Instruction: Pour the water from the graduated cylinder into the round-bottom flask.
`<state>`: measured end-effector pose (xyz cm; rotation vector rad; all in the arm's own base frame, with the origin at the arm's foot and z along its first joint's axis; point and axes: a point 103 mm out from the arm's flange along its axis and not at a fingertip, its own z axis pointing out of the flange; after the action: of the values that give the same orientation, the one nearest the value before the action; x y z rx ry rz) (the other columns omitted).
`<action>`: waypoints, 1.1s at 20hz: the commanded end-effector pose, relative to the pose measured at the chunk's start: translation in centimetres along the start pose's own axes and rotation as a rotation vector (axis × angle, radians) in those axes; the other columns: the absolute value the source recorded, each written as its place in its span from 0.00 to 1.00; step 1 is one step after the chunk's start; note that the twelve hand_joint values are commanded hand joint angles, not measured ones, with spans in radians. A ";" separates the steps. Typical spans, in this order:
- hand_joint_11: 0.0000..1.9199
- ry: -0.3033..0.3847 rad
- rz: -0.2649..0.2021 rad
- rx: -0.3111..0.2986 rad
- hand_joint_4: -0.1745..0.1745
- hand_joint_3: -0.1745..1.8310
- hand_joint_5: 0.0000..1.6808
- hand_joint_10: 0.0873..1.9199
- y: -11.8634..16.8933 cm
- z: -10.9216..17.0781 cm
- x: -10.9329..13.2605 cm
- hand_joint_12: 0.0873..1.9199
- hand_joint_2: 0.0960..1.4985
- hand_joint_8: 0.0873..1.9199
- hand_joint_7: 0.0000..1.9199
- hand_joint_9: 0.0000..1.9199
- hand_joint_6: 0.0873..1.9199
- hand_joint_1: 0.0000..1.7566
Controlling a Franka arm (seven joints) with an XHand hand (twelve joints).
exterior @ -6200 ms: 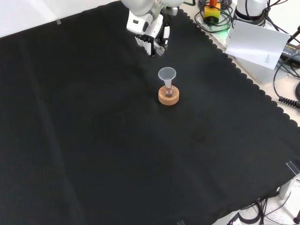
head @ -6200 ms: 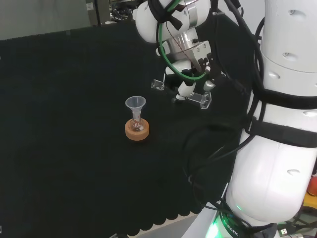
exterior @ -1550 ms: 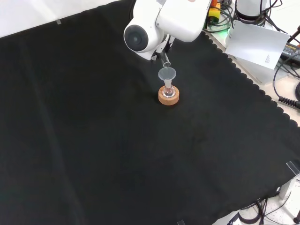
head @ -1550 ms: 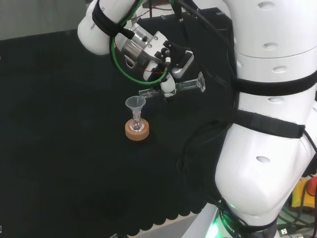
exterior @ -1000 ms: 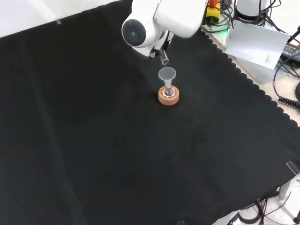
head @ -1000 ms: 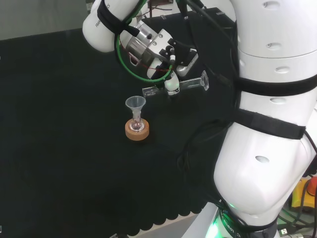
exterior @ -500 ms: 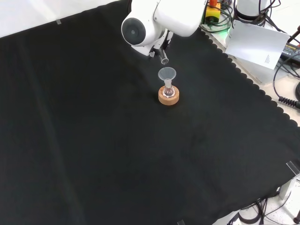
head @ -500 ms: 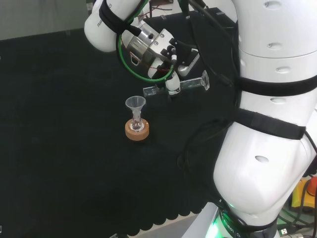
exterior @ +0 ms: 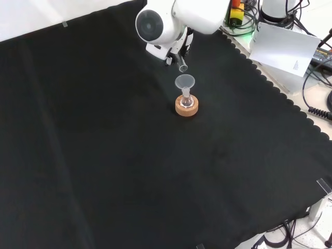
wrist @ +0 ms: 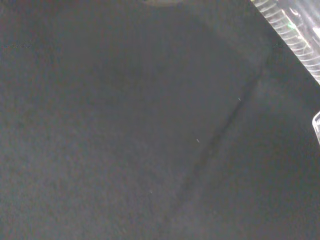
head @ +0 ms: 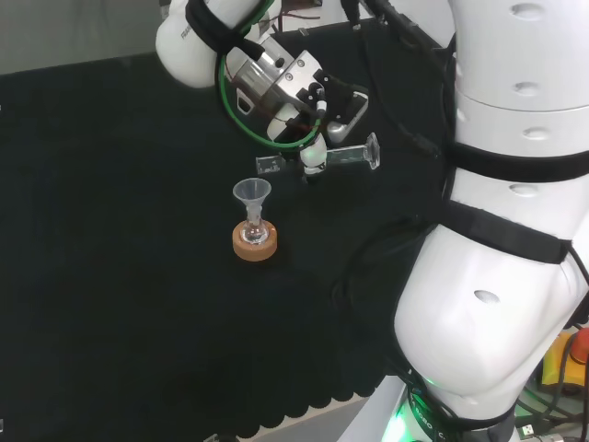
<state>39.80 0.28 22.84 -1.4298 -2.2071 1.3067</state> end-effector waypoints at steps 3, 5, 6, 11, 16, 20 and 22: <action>0.66 0.128 -0.043 -0.140 0.09 0.09 0.60 0.00 0.5 -0.2 0.0 0.35 0.72 0.07 0.69 0.75 0.49 0.65; 0.66 0.164 -0.056 -0.183 0.10 0.09 0.60 0.00 0.4 0.0 -0.6 0.35 0.72 0.07 0.69 0.75 0.49 0.65; 0.66 0.177 -0.064 -0.205 0.10 0.09 0.60 0.00 0.5 0.0 -0.8 0.35 0.72 0.07 0.69 0.75 0.49 0.65; 0.66 0.251 -0.097 -0.304 0.10 0.09 0.60 0.00 0.8 0.3 -1.8 0.35 0.72 0.07 0.69 0.75 0.49 0.65; 0.66 0.307 -0.116 -0.397 0.11 0.09 0.60 0.00 0.8 1.1 -3.6 0.35 0.72 0.07 0.69 0.75 0.49 0.65; 0.66 0.349 -0.127 -0.469 0.11 0.09 0.60 0.00 1.2 1.6 -4.7 0.35 0.72 0.07 0.69 0.75 0.49 0.65; 0.66 0.372 -0.132 -0.506 0.11 0.09 0.60 0.00 1.4 1.8 -5.3 0.35 0.72 0.07 0.69 0.75 0.49 0.65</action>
<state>41.99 -4.19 23.71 -1.5042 -2.3850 0.5900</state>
